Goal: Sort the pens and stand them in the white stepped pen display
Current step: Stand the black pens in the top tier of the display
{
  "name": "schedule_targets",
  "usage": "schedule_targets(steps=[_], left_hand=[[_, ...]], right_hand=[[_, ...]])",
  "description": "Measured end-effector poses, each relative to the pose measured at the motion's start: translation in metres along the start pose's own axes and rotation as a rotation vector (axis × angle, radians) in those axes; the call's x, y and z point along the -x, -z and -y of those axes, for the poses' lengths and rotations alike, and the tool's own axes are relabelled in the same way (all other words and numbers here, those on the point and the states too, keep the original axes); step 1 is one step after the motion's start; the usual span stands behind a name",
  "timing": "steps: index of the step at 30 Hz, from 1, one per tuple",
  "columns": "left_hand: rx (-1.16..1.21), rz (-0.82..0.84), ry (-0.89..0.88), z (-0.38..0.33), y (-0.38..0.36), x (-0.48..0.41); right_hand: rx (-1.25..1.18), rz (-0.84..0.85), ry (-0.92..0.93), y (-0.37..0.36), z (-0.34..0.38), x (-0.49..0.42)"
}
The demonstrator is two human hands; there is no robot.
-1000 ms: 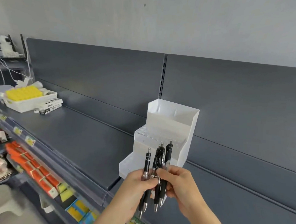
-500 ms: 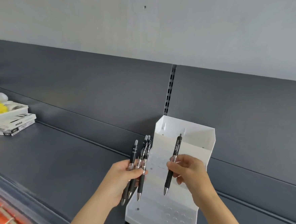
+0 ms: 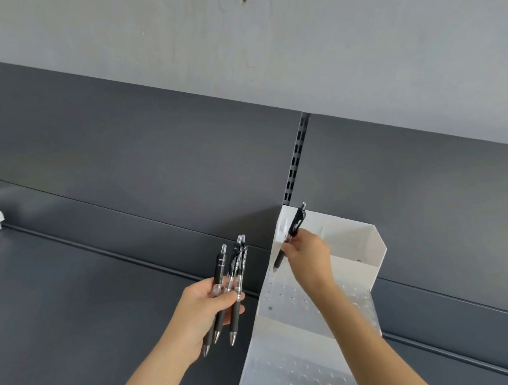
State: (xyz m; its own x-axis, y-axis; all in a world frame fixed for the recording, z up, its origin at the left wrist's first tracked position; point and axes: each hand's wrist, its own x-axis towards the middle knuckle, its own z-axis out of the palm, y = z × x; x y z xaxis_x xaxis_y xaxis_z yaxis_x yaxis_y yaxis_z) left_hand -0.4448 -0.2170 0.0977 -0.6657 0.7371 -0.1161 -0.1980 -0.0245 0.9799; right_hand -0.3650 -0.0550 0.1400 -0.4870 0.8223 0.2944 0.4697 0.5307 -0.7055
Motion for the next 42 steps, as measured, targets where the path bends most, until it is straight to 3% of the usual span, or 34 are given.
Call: schedule_targets(steps=[6, 14, 23, 28, 31, 37, 42], left_hand=[[0.022, 0.02, 0.001, 0.0, 0.005, -0.009], [0.022, 0.042, 0.002, 0.0, 0.007, -0.011], [0.048, 0.065, -0.008, 0.006, 0.004, -0.011], [0.058, 0.048, -0.011, 0.006, 0.008, -0.014], [0.039, 0.048, -0.01, 0.007, 0.007, -0.017], [0.023, 0.086, -0.008, 0.008, -0.006, -0.016], [0.034, 0.115, -0.017, 0.004, -0.015, -0.008]], right_hand=[[0.28, 0.116, -0.107, -0.023, -0.004, 0.008], [0.273, 0.008, -0.18, -0.032, -0.006, 0.015], [0.307, 0.034, -0.062, -0.032, -0.004, 0.032], [0.587, 0.048, 0.054, 0.011, -0.031, 0.057], [0.747, 0.104, 0.042, 0.017, -0.055, 0.083], [0.81, 0.197, -0.022, 0.01, -0.066, 0.084], [0.857, 0.15, 0.015, 0.012, -0.068, 0.085]])
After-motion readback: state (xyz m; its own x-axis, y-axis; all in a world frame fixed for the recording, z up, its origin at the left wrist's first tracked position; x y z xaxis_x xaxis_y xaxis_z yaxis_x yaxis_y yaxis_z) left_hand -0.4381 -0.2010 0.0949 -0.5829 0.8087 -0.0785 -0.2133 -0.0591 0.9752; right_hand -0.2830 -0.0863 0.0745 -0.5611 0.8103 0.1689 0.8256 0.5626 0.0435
